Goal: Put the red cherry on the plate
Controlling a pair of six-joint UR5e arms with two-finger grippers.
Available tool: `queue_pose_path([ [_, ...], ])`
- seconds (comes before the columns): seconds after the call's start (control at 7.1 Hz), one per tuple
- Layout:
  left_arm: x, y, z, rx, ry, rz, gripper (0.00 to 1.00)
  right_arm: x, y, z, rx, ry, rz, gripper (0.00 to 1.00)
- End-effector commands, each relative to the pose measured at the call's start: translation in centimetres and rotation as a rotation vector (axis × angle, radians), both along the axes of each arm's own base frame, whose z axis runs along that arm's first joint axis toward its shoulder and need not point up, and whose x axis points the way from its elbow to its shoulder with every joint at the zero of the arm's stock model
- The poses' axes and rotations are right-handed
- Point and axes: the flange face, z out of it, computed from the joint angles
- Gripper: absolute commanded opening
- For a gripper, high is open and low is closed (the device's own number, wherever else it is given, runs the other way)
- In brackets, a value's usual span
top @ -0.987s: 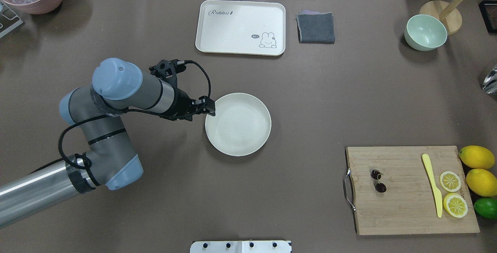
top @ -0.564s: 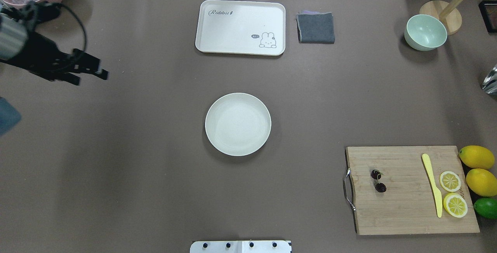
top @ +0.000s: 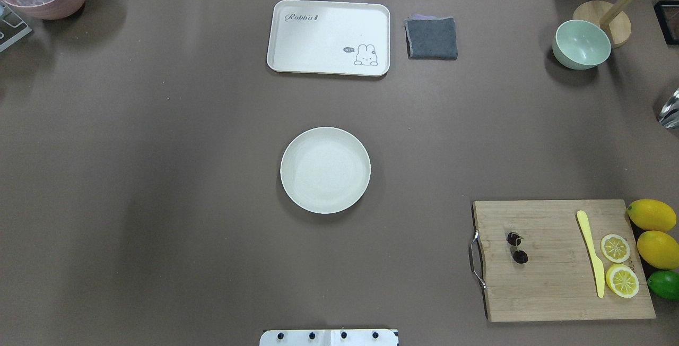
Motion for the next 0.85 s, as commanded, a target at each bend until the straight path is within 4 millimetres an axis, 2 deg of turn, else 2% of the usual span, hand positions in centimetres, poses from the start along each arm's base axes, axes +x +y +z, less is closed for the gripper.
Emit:
queue_pose_path([
  [0.0,-2.2,0.2,1.1,0.003,-0.003,-0.006,0.98,-9.9,-1.6,-9.0,-0.05,-0.041,-0.022,1.0],
  [0.14,-2.2,0.2,1.1,0.003,-0.002,-0.006,0.98,-16.1,-2.6,-12.5,-0.055,-0.019,-0.057,1.0],
  [0.28,-2.3,0.5,1.0,0.006,0.0,-0.006,0.98,-22.8,-2.0,-14.0,-0.097,0.065,-0.035,1.0],
  [0.42,-2.4,1.2,1.5,-0.01,0.013,0.0,0.98,-27.6,-0.7,-14.5,-0.073,0.101,-0.033,1.0],
  [0.56,-2.4,1.1,1.5,-0.01,0.013,0.0,0.98,-31.4,1.1,-14.8,-0.079,0.091,0.014,0.99],
  [0.7,-2.4,1.0,1.7,-0.013,0.012,0.0,0.98,-34.6,2.7,-14.0,-0.081,0.123,0.026,0.99],
])
